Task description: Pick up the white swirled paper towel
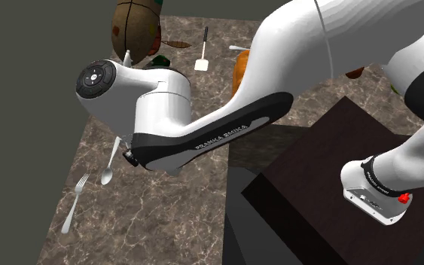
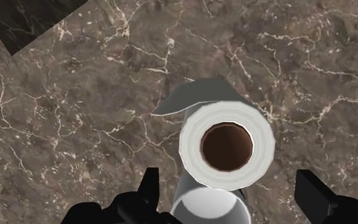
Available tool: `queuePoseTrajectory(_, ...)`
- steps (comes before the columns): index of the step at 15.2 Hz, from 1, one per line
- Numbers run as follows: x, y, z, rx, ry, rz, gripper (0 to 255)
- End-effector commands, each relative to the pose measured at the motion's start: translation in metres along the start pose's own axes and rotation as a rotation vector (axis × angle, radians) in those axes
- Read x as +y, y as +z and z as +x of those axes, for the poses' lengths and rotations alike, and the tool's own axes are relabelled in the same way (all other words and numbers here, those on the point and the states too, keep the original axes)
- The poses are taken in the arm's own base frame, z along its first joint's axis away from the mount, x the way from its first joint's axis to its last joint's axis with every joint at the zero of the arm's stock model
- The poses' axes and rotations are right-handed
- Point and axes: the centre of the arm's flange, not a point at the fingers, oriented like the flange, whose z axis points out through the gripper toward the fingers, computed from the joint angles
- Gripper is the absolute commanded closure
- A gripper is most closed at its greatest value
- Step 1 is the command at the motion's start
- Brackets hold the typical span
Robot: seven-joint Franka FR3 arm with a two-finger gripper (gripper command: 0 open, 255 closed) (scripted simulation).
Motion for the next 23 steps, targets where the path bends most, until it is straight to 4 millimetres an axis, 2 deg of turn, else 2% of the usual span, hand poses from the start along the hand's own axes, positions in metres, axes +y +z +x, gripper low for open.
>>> queuePoseTrajectory(1, 0.001, 0.010, -0.001, 0.000, 0.000, 0.000, 0)
queuePoseTrajectory(3, 0.000, 0.019, -0.001, 0.000, 0.000, 0.000, 0)
queuePoseTrajectory(5, 0.000, 0.019, -0.001, 0.000, 0.000, 0.000, 0)
queuePoseTrajectory(6, 0.000, 0.019, -0.001, 0.000, 0.000, 0.000, 255)
queuePoseTrajectory(15, 0.000, 0.019, -0.001, 0.000, 0.000, 0.000, 255)
queuePoseTrajectory(23, 0.002, -0.023, -0.001, 0.000, 0.000, 0.000, 255)
